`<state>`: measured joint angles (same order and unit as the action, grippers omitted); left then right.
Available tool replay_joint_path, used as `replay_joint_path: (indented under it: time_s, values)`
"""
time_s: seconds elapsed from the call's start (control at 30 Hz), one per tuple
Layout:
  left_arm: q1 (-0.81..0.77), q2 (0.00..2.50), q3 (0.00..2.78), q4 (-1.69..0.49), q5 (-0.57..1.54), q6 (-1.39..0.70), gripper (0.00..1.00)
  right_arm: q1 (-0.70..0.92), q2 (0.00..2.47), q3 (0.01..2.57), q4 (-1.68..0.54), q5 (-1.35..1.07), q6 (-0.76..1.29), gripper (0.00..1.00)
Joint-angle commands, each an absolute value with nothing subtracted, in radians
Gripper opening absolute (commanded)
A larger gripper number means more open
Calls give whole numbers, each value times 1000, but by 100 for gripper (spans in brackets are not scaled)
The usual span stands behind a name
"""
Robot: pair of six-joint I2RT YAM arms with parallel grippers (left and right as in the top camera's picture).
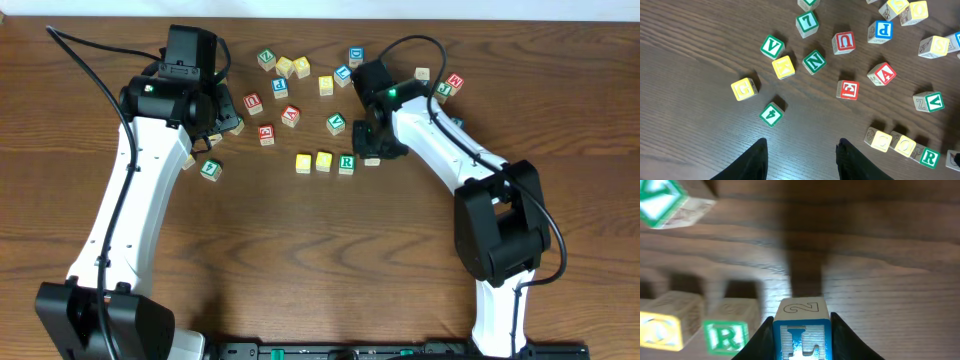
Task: Spell out CORL
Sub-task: 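Carry the blue L block with the right gripper beside the R block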
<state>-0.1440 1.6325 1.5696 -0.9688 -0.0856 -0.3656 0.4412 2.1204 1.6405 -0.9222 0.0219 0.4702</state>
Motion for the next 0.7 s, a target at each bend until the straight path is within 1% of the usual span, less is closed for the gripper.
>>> replay_joint_path:
  time_s: [0.0,0.17,0.4,0.67]
  values:
    - [-141,1634,1563,-971,-102,-360,44,448,2127,1615,-905,65,501,26]
    - [-141,1634,1563,-971,-102,-360,44,449,2127,1605,-889,93,501,26]
    - [-141,1635,1563,-971,-102,-360,44,449,2127,1555,-807,102,501,28]
    - [-141,1646,1563,-971,-99,-360,44,449,2127,1541,-796,102,500,29]
